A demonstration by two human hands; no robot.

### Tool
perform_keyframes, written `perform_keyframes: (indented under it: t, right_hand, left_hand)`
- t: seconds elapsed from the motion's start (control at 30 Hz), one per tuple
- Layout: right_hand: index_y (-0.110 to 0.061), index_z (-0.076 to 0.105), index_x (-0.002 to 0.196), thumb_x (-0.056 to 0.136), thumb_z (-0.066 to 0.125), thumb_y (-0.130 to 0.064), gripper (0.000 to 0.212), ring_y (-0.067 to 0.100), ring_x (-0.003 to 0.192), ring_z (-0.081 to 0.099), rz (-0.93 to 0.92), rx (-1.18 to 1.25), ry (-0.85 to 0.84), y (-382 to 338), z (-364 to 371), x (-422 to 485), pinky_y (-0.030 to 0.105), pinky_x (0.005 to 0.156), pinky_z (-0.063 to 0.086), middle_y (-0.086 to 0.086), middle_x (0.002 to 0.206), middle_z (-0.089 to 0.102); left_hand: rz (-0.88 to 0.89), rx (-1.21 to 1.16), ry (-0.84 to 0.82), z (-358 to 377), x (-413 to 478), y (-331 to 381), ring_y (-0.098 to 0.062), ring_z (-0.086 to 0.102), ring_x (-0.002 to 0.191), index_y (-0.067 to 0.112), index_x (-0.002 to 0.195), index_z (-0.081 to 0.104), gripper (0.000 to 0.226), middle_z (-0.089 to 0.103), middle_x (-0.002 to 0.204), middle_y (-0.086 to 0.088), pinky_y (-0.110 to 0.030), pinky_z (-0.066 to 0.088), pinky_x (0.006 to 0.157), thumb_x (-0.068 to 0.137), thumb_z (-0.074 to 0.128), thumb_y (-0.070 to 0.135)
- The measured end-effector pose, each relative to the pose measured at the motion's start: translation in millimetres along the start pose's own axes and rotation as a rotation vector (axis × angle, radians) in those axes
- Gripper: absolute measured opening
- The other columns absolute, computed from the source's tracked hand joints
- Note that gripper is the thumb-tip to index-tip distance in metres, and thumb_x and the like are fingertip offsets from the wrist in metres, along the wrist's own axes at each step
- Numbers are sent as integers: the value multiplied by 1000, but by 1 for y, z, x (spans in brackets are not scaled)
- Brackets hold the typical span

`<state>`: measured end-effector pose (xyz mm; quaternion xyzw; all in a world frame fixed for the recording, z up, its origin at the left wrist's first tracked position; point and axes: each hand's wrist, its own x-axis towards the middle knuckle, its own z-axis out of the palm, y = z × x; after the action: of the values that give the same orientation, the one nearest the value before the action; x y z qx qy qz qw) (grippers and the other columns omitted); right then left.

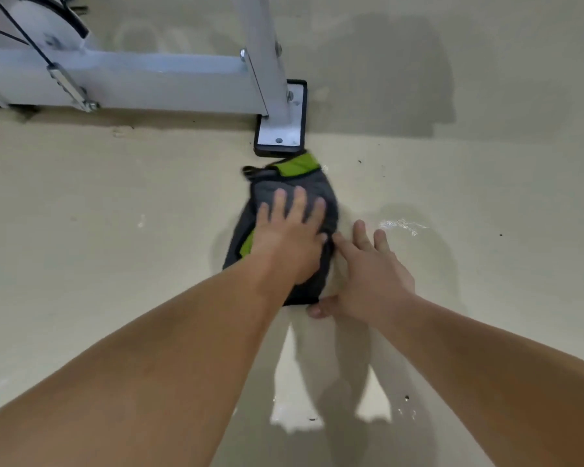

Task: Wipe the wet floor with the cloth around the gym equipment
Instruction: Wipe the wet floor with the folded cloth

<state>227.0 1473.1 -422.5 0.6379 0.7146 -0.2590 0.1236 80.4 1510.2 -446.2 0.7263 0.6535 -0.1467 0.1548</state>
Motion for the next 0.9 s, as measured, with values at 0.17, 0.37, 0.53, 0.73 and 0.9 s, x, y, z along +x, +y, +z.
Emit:
perform_keyframes:
  t: [0.17, 0.37, 0.53, 0.73, 0.9]
  right_hand:
    - [-41, 5, 159, 53, 85, -71, 136, 29, 156, -13, 11, 46, -9, -1, -4, -6, 48, 125, 19, -6, 171, -14]
    - [-27, -5, 161, 57, 86, -69, 144, 51, 153, -5, 47, -166, -123, -27, -21, 4, 60, 118, 25, 17, 169, -14]
    - [-19, -9, 161, 60, 90, -62, 147, 55, 151, -5, 90, -193, -159, -41, -22, 5, 66, 115, 27, 26, 166, -15]
    - [-21, -10, 161, 59, 90, -60, 148, 54, 151, -7, 92, -186, -160, -41, -19, 5, 65, 117, 25, 24, 166, -19]
    - [-28, -9, 160, 51, 91, -65, 153, 50, 151, -6, 99, -177, -173, -33, -16, 7, 63, 116, 27, 17, 166, -17]
  left_hand:
    - [129, 50, -66, 18, -62, -11, -28, -26, 157, 31, 162, -19, 63, -27, 171, -1, -49, -8, 129, 110, 12, 49]
    - [-30, 14, -424, -2, -121, -40, -24, -29, 156, 36, 160, -23, 74, -33, 168, 5, -46, 3, 129, 109, 29, 51]
    - [-61, -32, -607, -35, -107, -35, -28, -22, 159, 36, 163, -16, 80, -28, 171, 6, -62, 21, 125, 107, 40, 47]
    - [5, 37, -652, -37, -100, -37, -36, -24, 157, 35, 162, -22, 87, -35, 168, -1, -64, 20, 124, 106, 44, 51]
    - [117, 53, -584, -36, -73, -55, -41, -34, 151, 35, 159, -28, 99, -45, 161, -7, -58, 0, 128, 101, 47, 65]
